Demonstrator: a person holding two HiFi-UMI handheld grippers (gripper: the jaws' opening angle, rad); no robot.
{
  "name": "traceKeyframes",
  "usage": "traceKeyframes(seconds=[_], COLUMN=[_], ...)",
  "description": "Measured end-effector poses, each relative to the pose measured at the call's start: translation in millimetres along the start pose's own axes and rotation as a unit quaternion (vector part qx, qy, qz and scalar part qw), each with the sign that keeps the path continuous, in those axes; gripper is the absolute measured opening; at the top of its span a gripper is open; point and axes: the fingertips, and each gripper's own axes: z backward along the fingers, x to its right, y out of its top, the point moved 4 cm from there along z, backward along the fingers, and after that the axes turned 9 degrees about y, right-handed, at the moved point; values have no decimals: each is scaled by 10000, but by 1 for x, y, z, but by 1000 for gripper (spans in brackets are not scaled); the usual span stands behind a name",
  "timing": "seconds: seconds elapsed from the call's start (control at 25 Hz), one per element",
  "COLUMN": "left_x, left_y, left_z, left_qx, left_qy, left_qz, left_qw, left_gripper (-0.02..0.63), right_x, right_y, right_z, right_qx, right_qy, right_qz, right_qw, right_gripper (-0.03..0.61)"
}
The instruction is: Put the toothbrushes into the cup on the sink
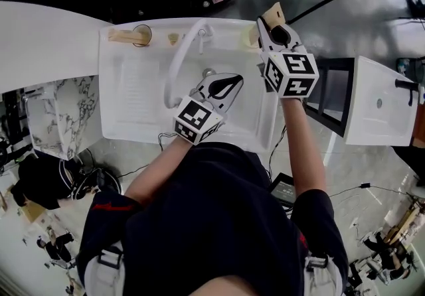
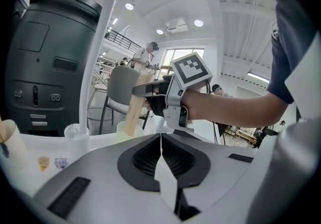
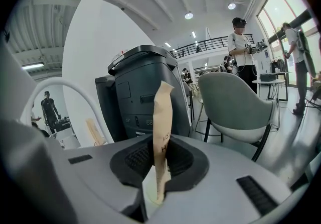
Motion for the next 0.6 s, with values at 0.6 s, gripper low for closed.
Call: traceKeyframes(seconds=[0.6], left_x=[-2], left_y=[-4], left_z=[-5], left_qx=[-115], left_qy=[-39], left_qz=[-20], left_qw=[9999], left_gripper=[18], right_x=[5], right_y=[-40], right_z=[-12], right_qx=[-166], right_qy=[-41], right_qz=[-139], right_qw=[9998], right_gripper=[61])
